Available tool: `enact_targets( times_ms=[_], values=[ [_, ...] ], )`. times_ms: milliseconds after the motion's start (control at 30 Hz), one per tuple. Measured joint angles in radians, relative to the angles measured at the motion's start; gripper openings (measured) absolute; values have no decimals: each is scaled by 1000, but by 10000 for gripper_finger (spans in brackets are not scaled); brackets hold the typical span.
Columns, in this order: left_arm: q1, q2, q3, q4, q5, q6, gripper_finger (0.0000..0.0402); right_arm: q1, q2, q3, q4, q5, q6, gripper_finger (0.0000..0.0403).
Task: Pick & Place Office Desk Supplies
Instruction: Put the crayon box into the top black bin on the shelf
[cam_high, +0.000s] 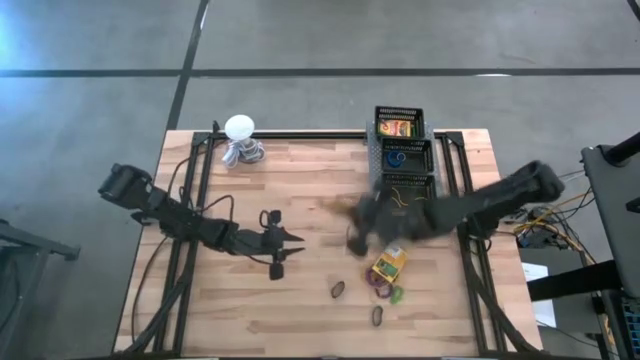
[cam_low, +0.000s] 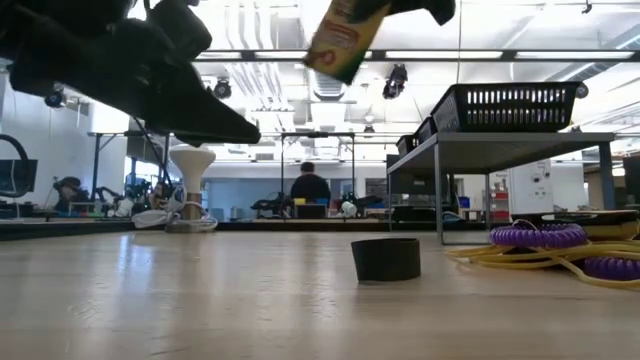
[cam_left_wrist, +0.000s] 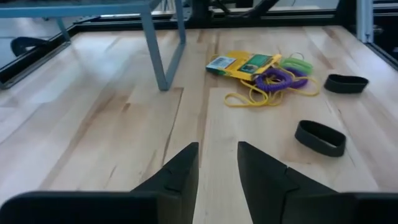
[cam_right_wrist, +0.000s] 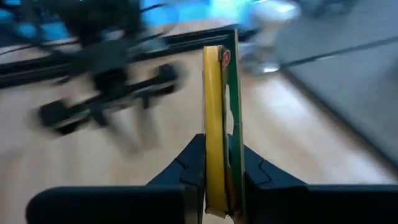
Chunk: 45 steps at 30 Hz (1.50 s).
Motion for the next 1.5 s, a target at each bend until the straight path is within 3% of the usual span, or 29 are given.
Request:
enact_targets(
  times_ms=[167, 433, 733, 967, 1500],
  values=[
    [0, -1, -6, 4, 7, 7, 115, -244, -172, 0, -112, -12, -8, 34],
    [0, -2, -8, 0, 7, 23, 115, -657, -344, -37, -194, -138, 57, 34],
    [0, -2, -8, 0, 7, 23, 115, -999, -341, -210, 5, -487, 130, 34],
    [0, -2, -8, 0, 7, 23, 115, -1107, -344, -291, 74, -572, 196, 34],
    [1, -2, -8, 4, 6, 23, 115, -1114, -320, -337, 140, -638, 233, 34]
  ],
)
